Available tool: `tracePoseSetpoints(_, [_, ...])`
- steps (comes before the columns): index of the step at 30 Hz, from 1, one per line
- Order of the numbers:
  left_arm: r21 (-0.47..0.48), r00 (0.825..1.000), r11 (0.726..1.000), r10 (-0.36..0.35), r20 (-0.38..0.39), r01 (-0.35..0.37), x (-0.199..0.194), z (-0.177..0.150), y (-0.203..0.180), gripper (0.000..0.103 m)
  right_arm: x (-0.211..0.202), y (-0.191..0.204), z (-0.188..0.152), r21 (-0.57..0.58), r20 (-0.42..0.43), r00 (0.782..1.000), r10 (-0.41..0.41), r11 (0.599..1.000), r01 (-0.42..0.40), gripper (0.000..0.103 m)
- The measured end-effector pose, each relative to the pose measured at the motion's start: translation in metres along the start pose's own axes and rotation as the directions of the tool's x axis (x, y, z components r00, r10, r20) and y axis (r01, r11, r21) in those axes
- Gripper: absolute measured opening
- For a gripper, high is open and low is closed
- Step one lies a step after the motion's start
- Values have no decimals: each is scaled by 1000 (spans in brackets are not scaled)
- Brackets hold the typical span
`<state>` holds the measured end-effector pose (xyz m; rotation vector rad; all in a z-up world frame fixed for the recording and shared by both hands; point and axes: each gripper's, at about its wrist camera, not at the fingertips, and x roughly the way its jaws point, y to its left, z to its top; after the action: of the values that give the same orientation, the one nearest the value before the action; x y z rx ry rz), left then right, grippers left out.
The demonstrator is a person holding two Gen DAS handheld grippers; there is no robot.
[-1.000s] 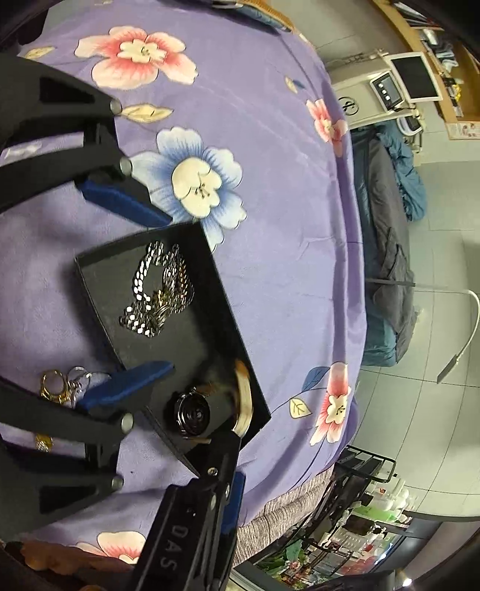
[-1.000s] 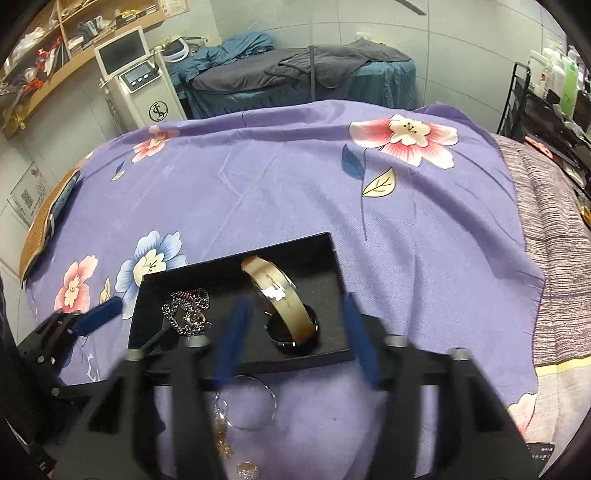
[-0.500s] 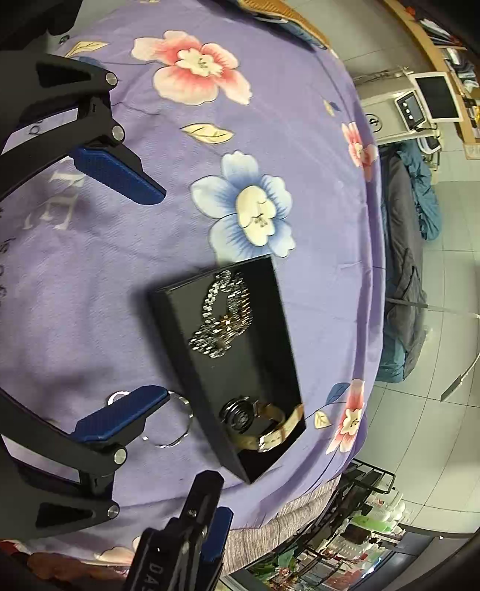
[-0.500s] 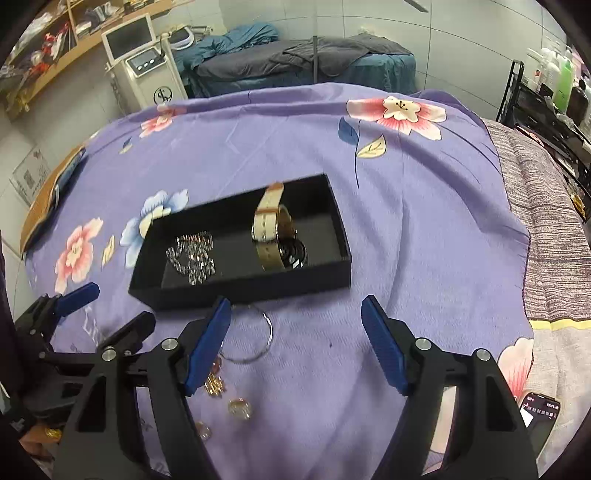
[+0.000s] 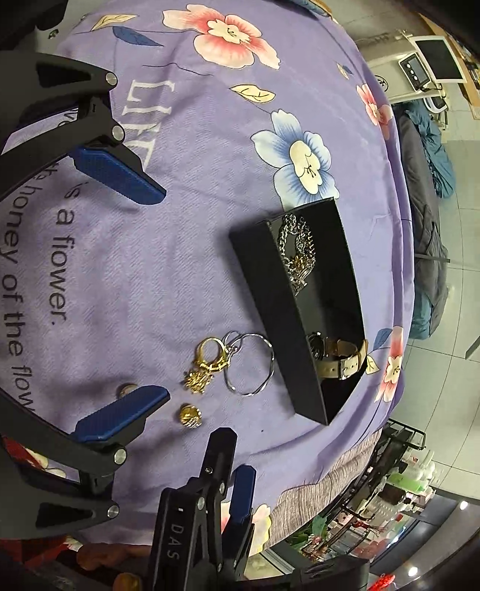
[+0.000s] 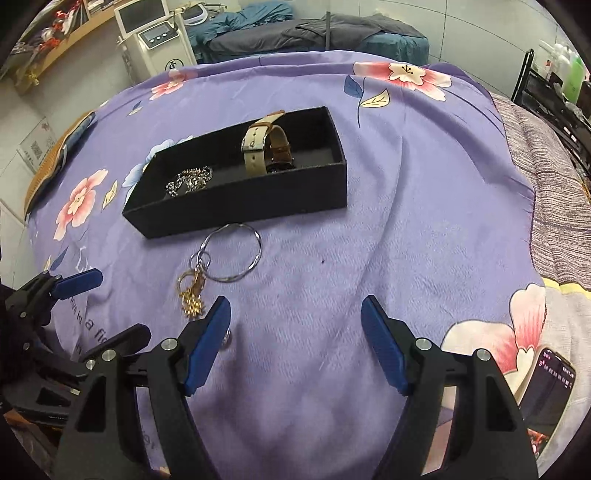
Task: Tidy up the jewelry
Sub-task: 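Grasp the gold ring with the left gripper while the right gripper grasps the rhinestone heart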
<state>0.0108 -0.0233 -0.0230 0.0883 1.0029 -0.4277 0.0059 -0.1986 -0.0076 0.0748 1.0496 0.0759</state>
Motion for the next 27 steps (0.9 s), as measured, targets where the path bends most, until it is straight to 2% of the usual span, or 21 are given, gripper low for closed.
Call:
tracePoseSetpoints(4, [36, 1000, 999, 6, -10, -6, -2, -9, -5, 97, -2, 5, -8, -59, -6, 1000, -26, 998, 26, 73])
tracePoseSetpoints(9, [71, 1000, 997, -24, -20, 26, -7, -18, -10, 95, -5, 11, -19, -137, -11, 999, -40, 990, 38, 73])
tracePoseSetpoints(14, [124, 998, 990, -60, -32, 63, -7, -23, -24, 80, -6, 20, -24, -187, -22, 999, -26, 982, 22, 71])
tracePoseSetpoints(20, [184, 996, 979, -78, -45, 85, -2, -24, -41, 62, -7, 27, -24, -209, -45, 998, 34, 977, -43, 62])
tracePoseSetpoints(24, [197, 996, 977, -77, -41, 84, 0, -24, -44, 59, -2, 33, -21, -233, -69, 995, 75, 968, -89, 52])
tracePoseSetpoints(27, [195, 996, 977, -77, -39, 83, 1, -23, -43, 57, 3, 35, -15, -237, -74, 993, 90, 966, -105, 50])
